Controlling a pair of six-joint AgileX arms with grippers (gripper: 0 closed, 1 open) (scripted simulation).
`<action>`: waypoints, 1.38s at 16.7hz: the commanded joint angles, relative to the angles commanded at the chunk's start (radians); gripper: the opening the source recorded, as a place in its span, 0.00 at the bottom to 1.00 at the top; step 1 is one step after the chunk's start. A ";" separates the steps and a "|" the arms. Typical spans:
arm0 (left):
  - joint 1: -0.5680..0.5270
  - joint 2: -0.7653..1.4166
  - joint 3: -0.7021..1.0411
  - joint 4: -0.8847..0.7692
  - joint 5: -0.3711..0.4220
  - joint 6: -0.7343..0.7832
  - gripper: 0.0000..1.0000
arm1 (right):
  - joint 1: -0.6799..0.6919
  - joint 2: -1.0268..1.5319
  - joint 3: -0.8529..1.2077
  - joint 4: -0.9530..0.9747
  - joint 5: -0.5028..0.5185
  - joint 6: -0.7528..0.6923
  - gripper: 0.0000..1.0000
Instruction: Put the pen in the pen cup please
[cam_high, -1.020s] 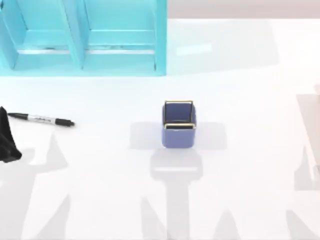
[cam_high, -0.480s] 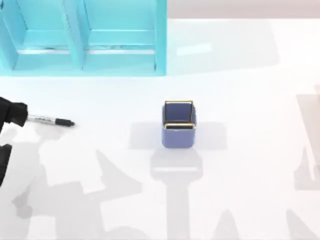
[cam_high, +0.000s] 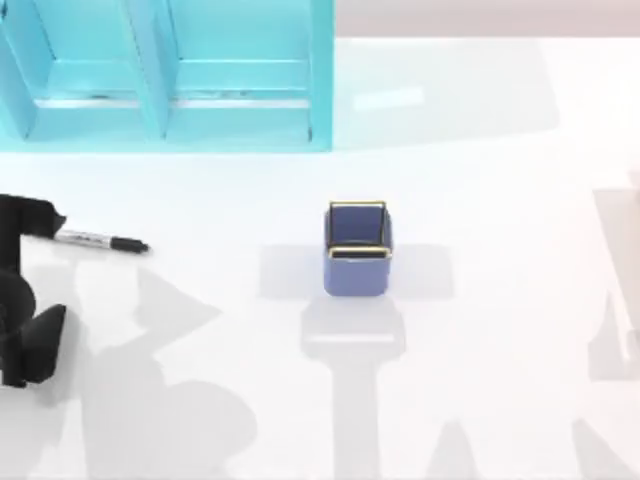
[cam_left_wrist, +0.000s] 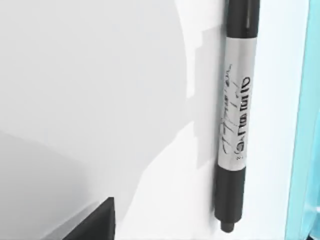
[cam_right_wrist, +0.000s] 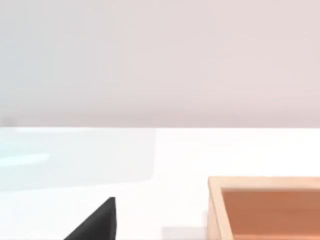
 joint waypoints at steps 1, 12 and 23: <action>0.000 0.006 0.002 0.003 0.001 -0.007 1.00 | 0.000 0.000 0.000 0.000 0.000 0.000 1.00; -0.034 0.240 0.138 0.105 -0.024 -0.027 1.00 | 0.000 0.000 0.000 0.000 0.000 0.000 1.00; -0.070 0.506 0.296 0.217 -0.048 -0.046 0.92 | 0.000 0.000 0.000 0.000 0.000 0.000 1.00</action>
